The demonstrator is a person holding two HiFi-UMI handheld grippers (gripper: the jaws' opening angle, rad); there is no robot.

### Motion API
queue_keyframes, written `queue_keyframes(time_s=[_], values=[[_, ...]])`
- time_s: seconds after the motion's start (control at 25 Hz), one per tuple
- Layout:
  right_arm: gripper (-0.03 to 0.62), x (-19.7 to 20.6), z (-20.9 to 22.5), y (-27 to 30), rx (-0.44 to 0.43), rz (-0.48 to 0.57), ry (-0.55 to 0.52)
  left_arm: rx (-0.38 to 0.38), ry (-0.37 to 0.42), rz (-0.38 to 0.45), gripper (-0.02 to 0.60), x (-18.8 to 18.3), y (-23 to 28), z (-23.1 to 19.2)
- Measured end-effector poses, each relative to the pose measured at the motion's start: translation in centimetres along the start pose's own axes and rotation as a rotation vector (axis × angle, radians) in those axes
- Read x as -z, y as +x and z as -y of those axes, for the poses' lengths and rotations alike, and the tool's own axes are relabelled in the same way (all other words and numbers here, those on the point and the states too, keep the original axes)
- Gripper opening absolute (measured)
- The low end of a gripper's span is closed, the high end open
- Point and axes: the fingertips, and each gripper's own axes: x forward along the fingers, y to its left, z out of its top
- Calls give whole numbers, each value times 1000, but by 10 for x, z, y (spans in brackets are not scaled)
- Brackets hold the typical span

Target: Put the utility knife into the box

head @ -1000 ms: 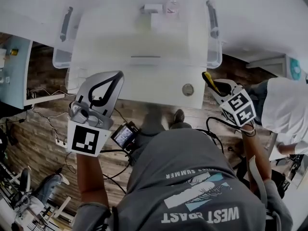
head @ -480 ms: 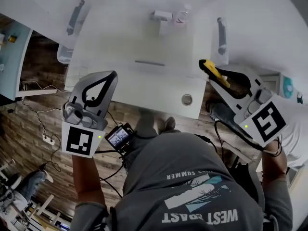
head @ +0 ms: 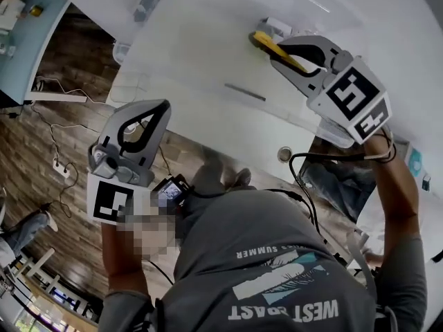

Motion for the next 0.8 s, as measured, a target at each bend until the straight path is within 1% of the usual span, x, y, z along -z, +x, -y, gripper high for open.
queue_keyframes(time_s=[0.12,0.24,0.56,0.8], values=[[87,-8,9,41,-41,-32,2,-23,-21,-13,9,10,-12,-16],[87,-5,15,76,-77,-59,1,-44,-40,-33,9,18,-18,-23],[87,30,10,173,-183,-144,13,-76,-75,-67,9,36,-17,-29],[87,54,0,223,-241,-200,11,-88,-94,-86,9,46,-19,-34]])
